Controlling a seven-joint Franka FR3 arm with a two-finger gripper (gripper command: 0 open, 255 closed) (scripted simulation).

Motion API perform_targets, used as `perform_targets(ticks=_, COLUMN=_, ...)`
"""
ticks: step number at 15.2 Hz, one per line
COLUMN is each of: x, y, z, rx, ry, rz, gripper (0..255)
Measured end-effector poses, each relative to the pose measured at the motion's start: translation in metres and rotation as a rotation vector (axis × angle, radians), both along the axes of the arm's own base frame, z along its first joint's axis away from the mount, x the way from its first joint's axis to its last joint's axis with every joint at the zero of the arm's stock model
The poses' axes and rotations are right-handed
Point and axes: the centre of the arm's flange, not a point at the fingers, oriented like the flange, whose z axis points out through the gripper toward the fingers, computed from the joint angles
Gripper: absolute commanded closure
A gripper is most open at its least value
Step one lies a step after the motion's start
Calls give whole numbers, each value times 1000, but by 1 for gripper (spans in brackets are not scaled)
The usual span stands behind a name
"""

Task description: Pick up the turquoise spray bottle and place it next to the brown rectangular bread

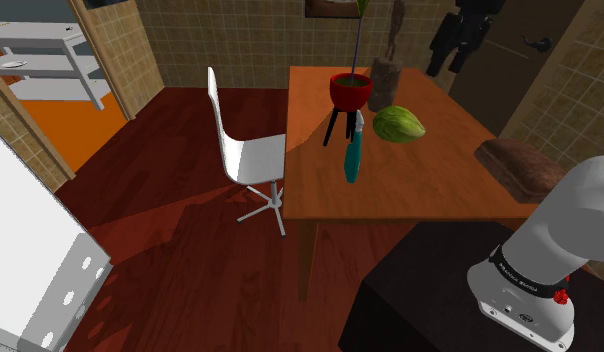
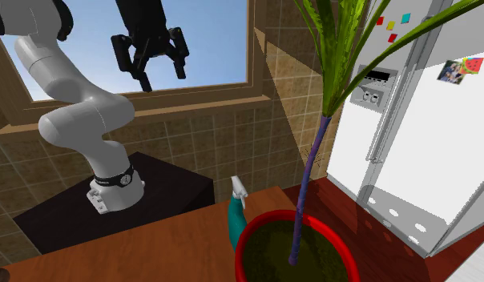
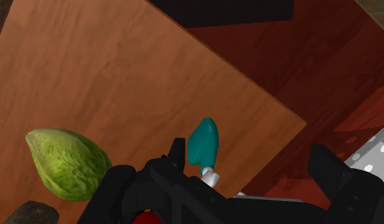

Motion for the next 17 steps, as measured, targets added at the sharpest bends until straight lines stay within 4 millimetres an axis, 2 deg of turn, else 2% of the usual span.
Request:
perform_targets(ticks=2, x=5, y=1, z=-4, rx=-5, ry=2, rz=-8, gripper=0)
perform_targets(ticks=5, x=29, y=11, z=-25, rx=-31, ry=11, rz=-51, gripper=0)
perform_targets(ticks=17, x=141, y=32, z=-143, rx=-150, ry=50, rz=-253, gripper=0)
